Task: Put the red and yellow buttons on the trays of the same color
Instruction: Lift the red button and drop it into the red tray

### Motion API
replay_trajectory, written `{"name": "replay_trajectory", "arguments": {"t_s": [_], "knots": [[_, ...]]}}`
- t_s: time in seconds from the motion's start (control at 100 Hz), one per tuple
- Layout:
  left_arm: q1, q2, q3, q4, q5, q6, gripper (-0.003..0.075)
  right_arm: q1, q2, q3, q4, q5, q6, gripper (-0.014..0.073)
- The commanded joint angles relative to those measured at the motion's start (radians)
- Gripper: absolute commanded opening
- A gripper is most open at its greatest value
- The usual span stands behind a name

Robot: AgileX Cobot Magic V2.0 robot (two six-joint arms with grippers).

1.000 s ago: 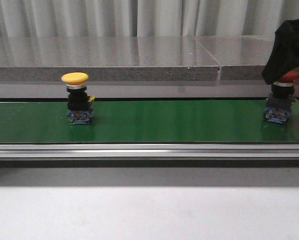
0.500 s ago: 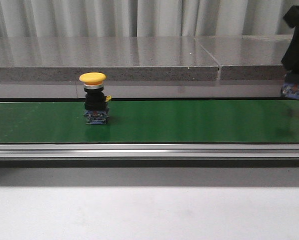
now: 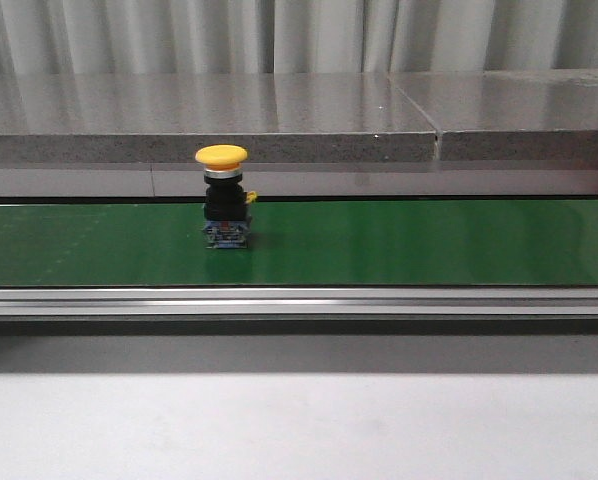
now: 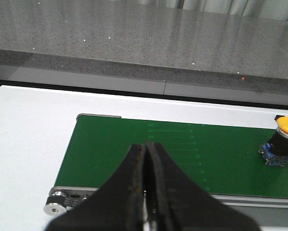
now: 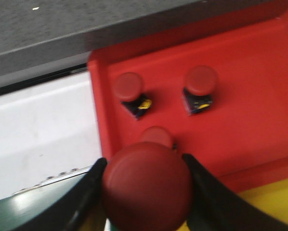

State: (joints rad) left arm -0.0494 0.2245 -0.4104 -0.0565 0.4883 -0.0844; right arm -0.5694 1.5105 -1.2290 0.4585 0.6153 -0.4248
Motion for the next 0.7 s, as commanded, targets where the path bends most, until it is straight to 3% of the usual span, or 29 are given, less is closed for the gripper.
{"name": "replay_trajectory", "arguments": {"t_s": [0.0, 0.69], "knots": [[-0.008, 0.011, -0.027, -0.002, -0.074, -0.001, -0.0019, -0.048, -0.011, -0.036, 0.017, -0.093, 0.008, 0.012], [-0.008, 0.011, -0.027, -0.002, -0.074, -0.001, -0.0019, -0.069, 0.295, -0.037, 0.018, -0.338, 0.008, 0.012]]}}
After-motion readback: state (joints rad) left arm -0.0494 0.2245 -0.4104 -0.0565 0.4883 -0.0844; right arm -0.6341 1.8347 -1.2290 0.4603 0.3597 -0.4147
